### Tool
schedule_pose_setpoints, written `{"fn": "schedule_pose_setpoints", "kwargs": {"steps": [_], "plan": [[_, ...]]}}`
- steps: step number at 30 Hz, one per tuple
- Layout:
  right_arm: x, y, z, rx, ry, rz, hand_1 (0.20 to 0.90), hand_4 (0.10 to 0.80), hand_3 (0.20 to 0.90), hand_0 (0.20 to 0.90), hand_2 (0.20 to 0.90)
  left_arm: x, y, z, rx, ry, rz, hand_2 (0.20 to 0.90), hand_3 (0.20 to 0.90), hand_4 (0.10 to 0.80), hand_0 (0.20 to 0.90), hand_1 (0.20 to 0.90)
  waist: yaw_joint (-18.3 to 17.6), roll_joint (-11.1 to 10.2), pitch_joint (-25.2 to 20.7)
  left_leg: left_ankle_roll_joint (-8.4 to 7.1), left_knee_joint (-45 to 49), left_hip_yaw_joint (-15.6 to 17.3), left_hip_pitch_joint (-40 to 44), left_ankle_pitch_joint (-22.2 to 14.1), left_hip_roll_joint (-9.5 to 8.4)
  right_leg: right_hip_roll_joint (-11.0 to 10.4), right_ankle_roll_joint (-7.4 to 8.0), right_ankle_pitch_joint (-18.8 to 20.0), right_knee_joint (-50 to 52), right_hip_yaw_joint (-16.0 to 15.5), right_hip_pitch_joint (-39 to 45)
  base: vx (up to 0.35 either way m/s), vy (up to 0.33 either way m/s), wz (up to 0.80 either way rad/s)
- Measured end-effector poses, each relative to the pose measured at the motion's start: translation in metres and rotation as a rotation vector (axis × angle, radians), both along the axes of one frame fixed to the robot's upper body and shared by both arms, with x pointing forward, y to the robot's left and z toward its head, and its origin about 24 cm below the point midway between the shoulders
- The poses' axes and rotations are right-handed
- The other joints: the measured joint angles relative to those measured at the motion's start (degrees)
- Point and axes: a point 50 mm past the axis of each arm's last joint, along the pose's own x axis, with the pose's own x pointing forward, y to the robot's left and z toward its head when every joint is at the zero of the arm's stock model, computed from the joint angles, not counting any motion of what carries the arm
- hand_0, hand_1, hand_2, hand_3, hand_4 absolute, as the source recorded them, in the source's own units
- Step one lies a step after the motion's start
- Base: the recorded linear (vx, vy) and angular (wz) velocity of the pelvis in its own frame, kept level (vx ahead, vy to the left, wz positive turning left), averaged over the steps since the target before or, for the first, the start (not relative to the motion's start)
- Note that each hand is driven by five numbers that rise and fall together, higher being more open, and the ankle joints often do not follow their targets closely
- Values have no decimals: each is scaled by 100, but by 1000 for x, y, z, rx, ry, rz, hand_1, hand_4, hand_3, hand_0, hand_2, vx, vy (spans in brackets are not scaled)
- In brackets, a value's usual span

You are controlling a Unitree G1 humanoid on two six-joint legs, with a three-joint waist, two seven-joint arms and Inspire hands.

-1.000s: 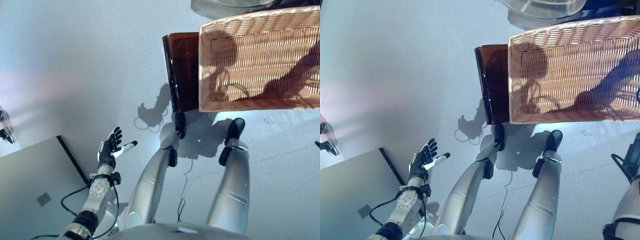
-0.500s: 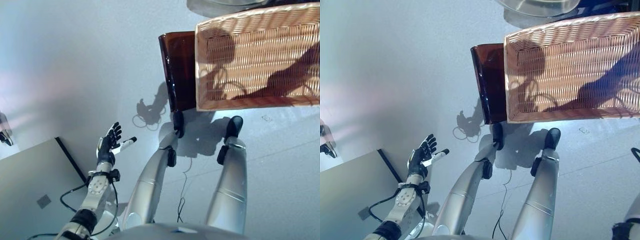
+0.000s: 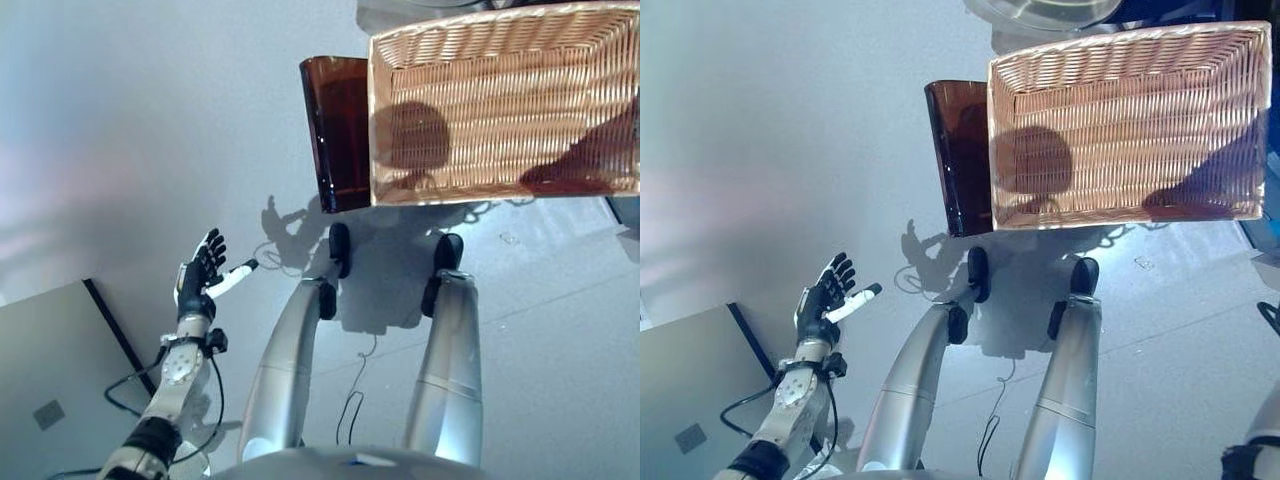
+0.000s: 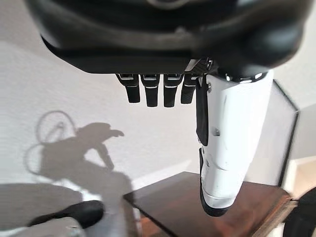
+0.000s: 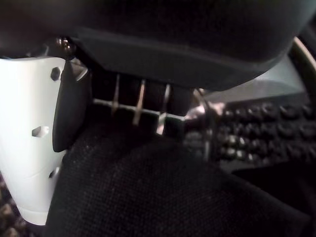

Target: Pick up the clothes and place them into the washing machine

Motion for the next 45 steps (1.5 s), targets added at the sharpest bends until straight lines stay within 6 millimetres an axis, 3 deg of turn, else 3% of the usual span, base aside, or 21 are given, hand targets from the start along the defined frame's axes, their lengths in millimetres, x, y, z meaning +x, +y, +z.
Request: {"fn": "schedule_pose_setpoints", "kwargs": {"steps": [3,8,14,18,24,28,31,38,45], "plan": [[3,1,0,-35,78,-21,200,300,200,200,200,-1,0,0,-4,-2,1,900,900,800,900,900,11,-12,5,-33,75,-9,-45,-56,78,106,-9,8,-32,28,-14,-31,-74,-15],[3,1,-1,-33,94,-25,200,300,200,200,200,2,-2,5,-11,-27,-5,900,900,800,900,900,-50,-10,2,-45,-56,-23,-19,-22,73,103,-5,21,-88,24,-17,8,2,2],[3,1,-2,13,38,6,200,300,200,200,200,1,1,3,-10,-15,6,900,900,800,900,900,27,-24,-6,-90,-1094,27,305,507,45,65,-79,280,-585,2,-1,52,50,3],[22,12,-13,78,-5,106,200,300,200,200,200,0,2,1,-25,-5,18,900,900,800,900,900,11,-26,-4,-127,-1790,-8,649,807,78,156,-105,496,-1034,-47,198,45,57,-17],[69,49,-70,113,65,277,200,300,200,200,200,2,5,2,-41,-25,43,900,900,800,900,900,-35,-40,-21,-102,-2159,-41,1461,787,110,212,-37,647,-1586,-172,1042,-16,56,-25],[83,68,-95,121,84,364,200,300,200,200,200,4,8,2,-56,-28,77,900,900,800,900,900,-14,-58,-18,-59,-2336,-35,1749,842,143,247,-18,795,-1877,-214,1375,32,21,-16],[90,76,-137,206,134,406,200,300,200,200,200,4,8,-6,-64,8,96,900,900,800,900,900,-18,-82,-14,-52,-2527,-60,2168,871,165,261,4,842,-2123,-292,1853,50,16,-9],[89,103,-231,357,272,496,200,300,200,200,200,-4,11,-24,-67,97,142,900,900,800,900,900,-137,-291,7,-14,-2864,-153,3214,871,198,286,70,888,-2632,-462,3023,82,-16,-7],[65,145,-312,471,348,639,200,300,200,200,200,-23,17,-54,-34,275,191,900,900,800,900,900,-198,-568,-28,-46,-3218,-153,4250,835,310,376,116,993,-3270,-598,4190,110,-9,-11]]}}
